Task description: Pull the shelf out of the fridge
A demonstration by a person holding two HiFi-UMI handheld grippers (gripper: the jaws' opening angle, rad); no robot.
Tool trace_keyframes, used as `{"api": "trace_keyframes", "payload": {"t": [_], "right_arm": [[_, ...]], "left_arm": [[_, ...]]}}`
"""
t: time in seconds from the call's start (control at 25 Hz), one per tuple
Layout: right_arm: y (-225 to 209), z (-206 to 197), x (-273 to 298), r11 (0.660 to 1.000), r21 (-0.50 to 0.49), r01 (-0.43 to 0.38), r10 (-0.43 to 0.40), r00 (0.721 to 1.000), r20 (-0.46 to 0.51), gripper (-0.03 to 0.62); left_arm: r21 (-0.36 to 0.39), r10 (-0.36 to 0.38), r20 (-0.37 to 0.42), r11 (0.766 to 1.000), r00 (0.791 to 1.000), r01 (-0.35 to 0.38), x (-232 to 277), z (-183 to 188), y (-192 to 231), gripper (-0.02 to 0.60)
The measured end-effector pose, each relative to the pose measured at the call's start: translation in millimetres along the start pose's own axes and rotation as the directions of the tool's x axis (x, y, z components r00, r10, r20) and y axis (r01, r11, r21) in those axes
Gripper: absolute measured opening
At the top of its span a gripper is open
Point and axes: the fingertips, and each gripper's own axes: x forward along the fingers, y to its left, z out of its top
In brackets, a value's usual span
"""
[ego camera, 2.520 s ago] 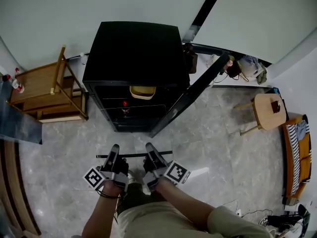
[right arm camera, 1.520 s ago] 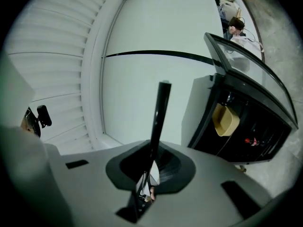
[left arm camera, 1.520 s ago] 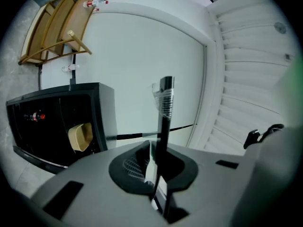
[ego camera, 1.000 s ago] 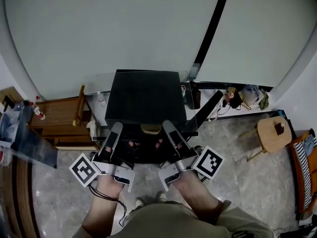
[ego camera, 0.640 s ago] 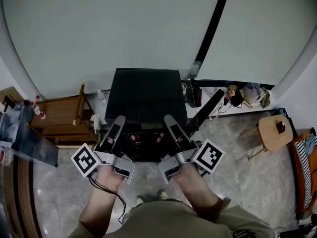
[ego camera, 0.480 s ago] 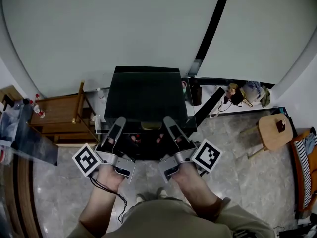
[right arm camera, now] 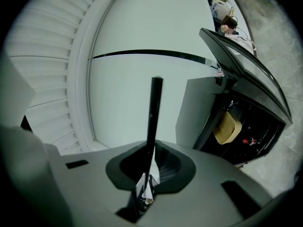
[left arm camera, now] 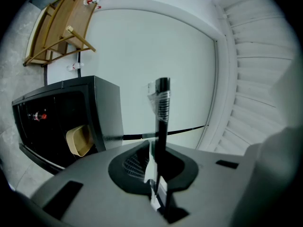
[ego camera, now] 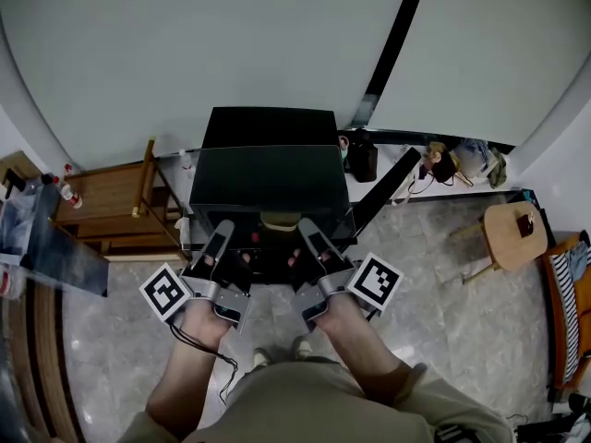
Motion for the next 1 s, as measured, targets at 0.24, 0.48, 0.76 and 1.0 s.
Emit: {"api": "trace_keyframes", "payload": {"t": [0.24,0.48,0.76,1.0], "right_arm": [[-15.3,-2.3,-2.2,0.999,0.015,0.047,-0.047,0.999,-0.018,0.012],[-35.7,-10.1,-11.1,0.993,0.081,0.088,-0.086,0.996,-0.032,0.011],[-39.7,-14.0,-15.8,0.991,0.098,0.093,-0.089,0.995,-0.047,0.011],[-37.2,-14.1,-17.9,0.992,0.098,0.085,-0.080,0.995,-0.055,0.011]], "left_arm": [[-0.020,0.044,0.000,0.999,0.999,-0.044,-2.4,-3.2,15.7,0.018],[-0.028,0.079,0.002,0.996,0.997,-0.079,-10.9,-9.8,32.1,0.018],[-0.032,0.090,0.017,0.995,0.996,-0.089,-18.2,-13.6,35.4,0.018],[-0.020,0.088,0.018,0.996,0.996,-0.088,-19.5,-14.9,33.6,0.018]]}}
